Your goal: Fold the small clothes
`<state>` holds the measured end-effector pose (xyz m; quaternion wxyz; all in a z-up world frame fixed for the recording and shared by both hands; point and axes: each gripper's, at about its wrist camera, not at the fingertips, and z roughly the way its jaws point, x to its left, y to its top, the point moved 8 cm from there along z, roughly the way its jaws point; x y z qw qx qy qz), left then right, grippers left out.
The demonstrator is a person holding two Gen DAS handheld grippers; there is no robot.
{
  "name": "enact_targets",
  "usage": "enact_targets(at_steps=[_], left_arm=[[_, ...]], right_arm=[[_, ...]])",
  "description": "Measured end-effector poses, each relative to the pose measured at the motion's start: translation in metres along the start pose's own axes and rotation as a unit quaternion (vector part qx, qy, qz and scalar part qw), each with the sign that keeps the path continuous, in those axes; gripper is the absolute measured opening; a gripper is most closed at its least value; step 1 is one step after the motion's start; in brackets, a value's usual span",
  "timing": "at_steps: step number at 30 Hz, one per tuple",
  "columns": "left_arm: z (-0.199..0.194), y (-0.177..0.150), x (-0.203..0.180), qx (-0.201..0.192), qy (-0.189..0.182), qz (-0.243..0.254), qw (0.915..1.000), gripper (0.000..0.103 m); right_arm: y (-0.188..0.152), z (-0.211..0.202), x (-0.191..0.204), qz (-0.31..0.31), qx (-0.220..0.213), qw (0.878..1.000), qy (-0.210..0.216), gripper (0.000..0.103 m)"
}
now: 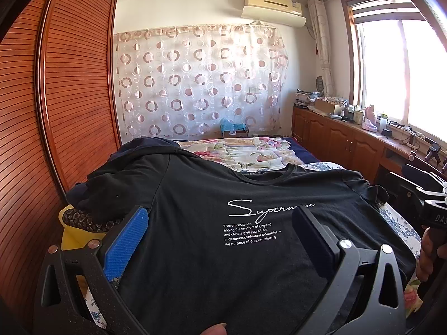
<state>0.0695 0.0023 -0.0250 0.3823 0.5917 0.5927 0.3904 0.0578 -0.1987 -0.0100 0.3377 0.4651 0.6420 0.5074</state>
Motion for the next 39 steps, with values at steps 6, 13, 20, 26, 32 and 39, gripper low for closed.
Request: enact_targets(at_steps=[6,13,20,26,32,39], left_arm=[[-0.0002,-0.0001,0.0002,0.000,0.000,0.000,1.0000,0.103],[-0.0009,0.0008,0.0008,-0.001,0.000,0.000,1.0000,0.103],[-0.0011,0.0012,0.0004,-0.001,0.000,0.001,1.0000,0.103],[-0.0018,0.0020,0.0005,-0.001,-0.001,0.000,1.0000,0.103],[-0.0018,0.0017,0.0003,-0.001,-0.001,0.001,1.0000,0.103],[-0.0021,0.0025,0.0003,-0.001,0.000,0.000,1.0000,0.103]], right_arm=[[0.0002,0.0009,0.0009,-0.001,0.000,1.000,0.001,0.103],[-0.0001,0.0002,0.0009,-0.001,0.000,1.000,0.001,0.103],[0.0004,0.0008,0.0012,0.000,0.000,1.000,0.002,0.103],[0.0001,0.0005,0.0009,-0.001,0.000,1.000,0.001,0.103],[-0.0004,-0.0002,-0.0020,-0.001,0.000,1.000,0.001,0.103],[-0.0006,-0.0004,-0.0025,0.000,0.000,1.000,0.001,0.103]])
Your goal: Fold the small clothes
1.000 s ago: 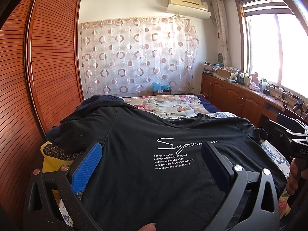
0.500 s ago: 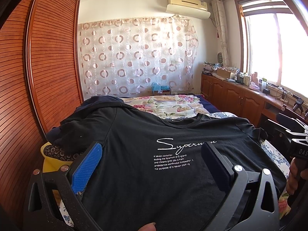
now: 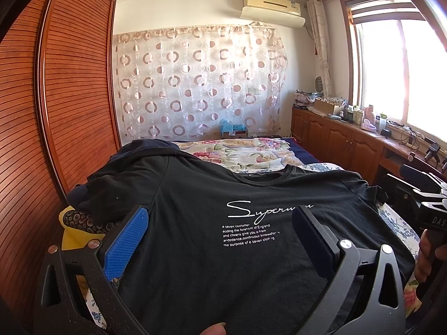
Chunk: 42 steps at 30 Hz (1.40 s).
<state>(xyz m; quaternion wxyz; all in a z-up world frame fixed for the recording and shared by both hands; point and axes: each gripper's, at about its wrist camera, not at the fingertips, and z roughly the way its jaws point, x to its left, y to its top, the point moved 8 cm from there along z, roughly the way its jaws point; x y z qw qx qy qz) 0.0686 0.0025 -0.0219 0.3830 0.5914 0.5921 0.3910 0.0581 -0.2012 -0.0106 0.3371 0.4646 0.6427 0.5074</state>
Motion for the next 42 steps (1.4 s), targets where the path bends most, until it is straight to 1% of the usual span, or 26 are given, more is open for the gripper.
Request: enact_targets(at_steps=[28,33,37,42], left_arm=[[-0.002,0.003,-0.002,0.000,0.000,0.000,1.0000,0.103],[0.003,0.006,0.006,0.000,0.011,-0.004,0.9999,0.103],[0.012,0.007,0.023,-0.001,0.036,0.000,0.9993,0.103],[0.025,0.009,0.044,0.004,0.056,0.002,0.9984,0.103]], right_arm=[[-0.001,0.001,0.002,-0.001,0.000,1.000,0.002,0.103],[-0.001,0.007,0.004,-0.002,-0.003,1.000,0.004,0.103],[0.000,0.016,0.002,0.003,-0.006,1.000,0.008,0.103],[0.002,0.028,0.006,-0.007,-0.013,1.000,0.005,0.103]])
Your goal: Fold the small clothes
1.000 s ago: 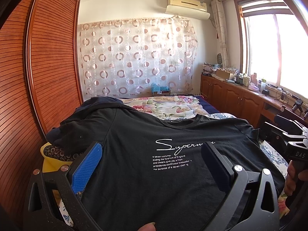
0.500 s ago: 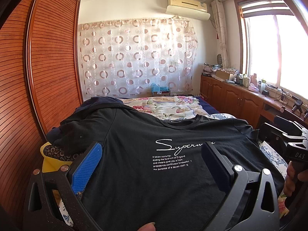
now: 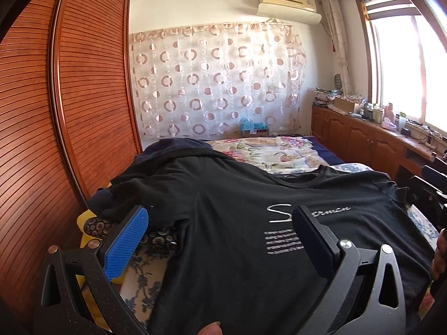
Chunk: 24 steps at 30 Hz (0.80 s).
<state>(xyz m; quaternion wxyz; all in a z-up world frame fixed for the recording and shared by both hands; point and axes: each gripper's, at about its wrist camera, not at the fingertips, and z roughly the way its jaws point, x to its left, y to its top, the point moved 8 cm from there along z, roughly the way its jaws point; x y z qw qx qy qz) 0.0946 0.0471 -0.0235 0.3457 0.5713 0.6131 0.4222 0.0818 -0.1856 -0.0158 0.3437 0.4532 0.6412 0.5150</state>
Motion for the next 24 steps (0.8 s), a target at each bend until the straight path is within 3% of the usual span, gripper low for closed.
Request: enact_targets(at_steps=[9,18,24], left_arm=[[0.019,-0.005,0.041,0.019,0.013,-0.017,0.9996,0.103],[0.043,0.002,0.091,0.034,0.011,-0.029,0.9990,0.103],[0.067,0.007,0.123,0.050,0.042,-0.017,0.9977,0.103]], right_arm=[[0.001,0.023,0.009,-0.018,0.006,1.000,0.020,0.103],[0.007,0.063,0.015,-0.043,0.043,0.994,0.089,0.103],[0.031,0.107,0.005,-0.062,0.056,0.990,0.117,0.103]])
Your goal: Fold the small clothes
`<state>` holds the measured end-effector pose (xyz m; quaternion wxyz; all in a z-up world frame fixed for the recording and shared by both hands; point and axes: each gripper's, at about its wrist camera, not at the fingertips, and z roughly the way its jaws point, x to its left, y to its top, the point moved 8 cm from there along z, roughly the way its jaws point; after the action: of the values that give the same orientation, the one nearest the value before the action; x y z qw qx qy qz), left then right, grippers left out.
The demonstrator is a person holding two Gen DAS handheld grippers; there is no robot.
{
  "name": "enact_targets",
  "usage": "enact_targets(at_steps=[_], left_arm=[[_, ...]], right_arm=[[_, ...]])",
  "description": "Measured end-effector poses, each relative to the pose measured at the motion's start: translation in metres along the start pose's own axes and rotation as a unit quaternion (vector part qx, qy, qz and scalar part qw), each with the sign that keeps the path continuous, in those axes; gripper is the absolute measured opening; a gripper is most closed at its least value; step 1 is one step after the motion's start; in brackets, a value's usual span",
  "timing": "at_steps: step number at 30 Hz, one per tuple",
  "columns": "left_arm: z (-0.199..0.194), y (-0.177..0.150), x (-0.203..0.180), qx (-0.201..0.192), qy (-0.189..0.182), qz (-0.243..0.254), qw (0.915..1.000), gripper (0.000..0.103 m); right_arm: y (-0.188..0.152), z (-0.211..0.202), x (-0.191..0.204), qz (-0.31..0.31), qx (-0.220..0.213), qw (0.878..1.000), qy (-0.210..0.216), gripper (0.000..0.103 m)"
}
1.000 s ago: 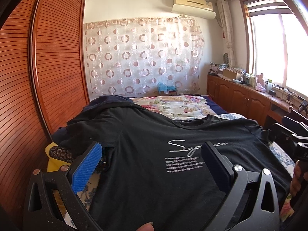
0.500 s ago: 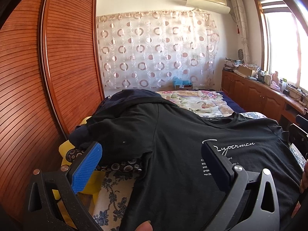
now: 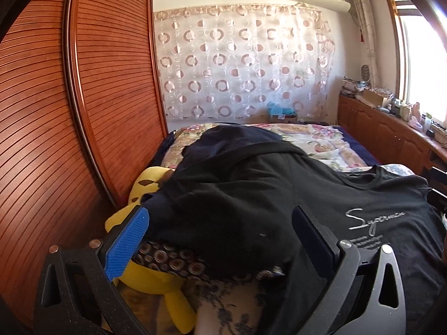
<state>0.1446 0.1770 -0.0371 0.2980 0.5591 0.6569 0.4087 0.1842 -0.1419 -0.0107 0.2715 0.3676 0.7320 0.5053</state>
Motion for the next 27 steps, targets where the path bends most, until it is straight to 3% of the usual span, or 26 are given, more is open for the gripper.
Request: enact_targets(at_steps=[5,9,11,16,20,26,27], left_arm=[[0.029,0.004,0.023,0.023,0.002,-0.014,0.9996,0.100],[0.054,-0.002,0.035,0.069,-0.033,-0.047,0.9960,0.076],[0.064,-0.007,0.041,0.092,-0.046,-0.067,0.9924,0.073],[0.071,-0.016,0.034,0.113,-0.078,-0.078,0.9875,0.056],[0.069,-0.018,0.029,0.120,-0.075,-0.070,0.9874,0.051],[0.072,-0.006,0.021,0.130,-0.096,-0.053,0.9855,0.024],[0.072,-0.004,0.021,0.130,-0.096,-0.048,0.9857,0.013]], right_arm=[[0.011,0.029,-0.011,-0.025,0.010,0.999,0.027,0.103],[0.015,0.048,-0.023,-0.034,0.028,0.998,0.038,0.103],[0.018,0.055,-0.028,-0.034,0.039,0.998,0.045,0.103],[0.033,0.072,-0.031,-0.041,0.060,0.996,0.058,0.103],[0.047,0.084,-0.037,-0.038,0.068,0.994,0.074,0.103],[0.058,0.098,-0.044,-0.040,0.065,0.994,0.084,0.103],[0.059,0.099,-0.045,-0.040,0.064,0.994,0.085,0.103]])
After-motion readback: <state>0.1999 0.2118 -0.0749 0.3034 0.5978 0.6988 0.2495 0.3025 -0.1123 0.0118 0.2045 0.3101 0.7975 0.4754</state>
